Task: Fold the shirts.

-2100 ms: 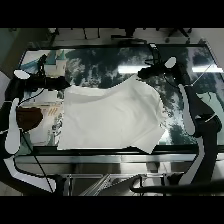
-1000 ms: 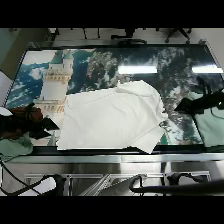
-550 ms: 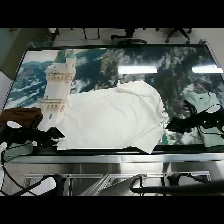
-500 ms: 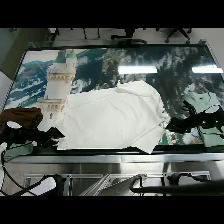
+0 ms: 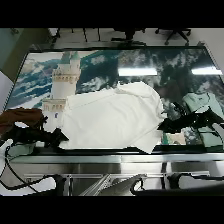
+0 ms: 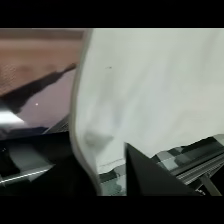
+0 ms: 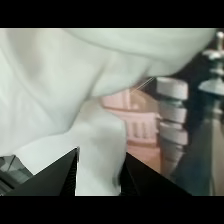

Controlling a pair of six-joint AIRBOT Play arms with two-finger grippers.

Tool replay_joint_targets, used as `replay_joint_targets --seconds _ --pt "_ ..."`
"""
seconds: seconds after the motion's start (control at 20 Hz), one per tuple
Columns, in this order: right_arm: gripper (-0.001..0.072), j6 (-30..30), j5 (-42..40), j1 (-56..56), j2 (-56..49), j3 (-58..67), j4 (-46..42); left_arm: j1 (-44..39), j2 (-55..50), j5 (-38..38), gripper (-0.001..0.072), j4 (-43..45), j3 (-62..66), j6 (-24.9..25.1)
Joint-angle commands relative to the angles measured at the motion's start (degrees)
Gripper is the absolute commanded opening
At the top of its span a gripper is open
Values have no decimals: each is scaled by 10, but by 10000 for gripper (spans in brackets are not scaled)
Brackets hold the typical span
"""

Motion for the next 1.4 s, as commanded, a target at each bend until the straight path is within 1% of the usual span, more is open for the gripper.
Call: replay_joint_targets --seconds 0.0,0.05,0.2,0.3,0.35,0.45,0.6,0.7,0.8,0.9,1.05,1.1,1.2,1.3,1.35 --pt "115 -3 -10 12 -5 -1 4 -23 -33 14 126 8 9 5" --pt "24 -3 -9 12 -4 -1 8 -28 -36 4 12 8 20 5" --pt "19 -5 -9 10 12 3 21 -41 -24 -33 15 6 70 1" --pt "19 -5 -9 3 48 31 28 -54 6 -56 14 5 123 -13" --pt "18 -5 -7 -7 75 60 47 -59 27 -66 14 -5 158 -17" --pt "18 -5 -7 -29 133 138 90 -63 77 -77 14 -71 233 -17" --pt "18 -31 -25 -56 225 295 138 -63 151 -85 14 -217 356 -8" --pt "18 -35 -76 -58 279 392 140 -62 193 -79 14 -281 440 -8" --pt "18 -60 -146 -58 322 470 137 -62 232 -63 14 -320 514 -10" --pt "18 -94 -213 -58 351 529 130 -62 273 -46 13 -322 592 -11" --pt "18 -123 -294 -58 359 609 107 -62 310 -30 13 -316 696 -11" --pt "17 -125 -308 -58 355 632 97 -62 315 -23 14 -311 726 -11" --pt "18 -138 -325 -58 342 668 93 -62 316 -15 14 -269 772 -18" --pt "18 -155 -339 -58 320 688 93 -62 295 -27 14 -238 809 -37" --pt "18 -155 -346 -58 304 693 93 -62 280 -40 14 -236 817 -40"
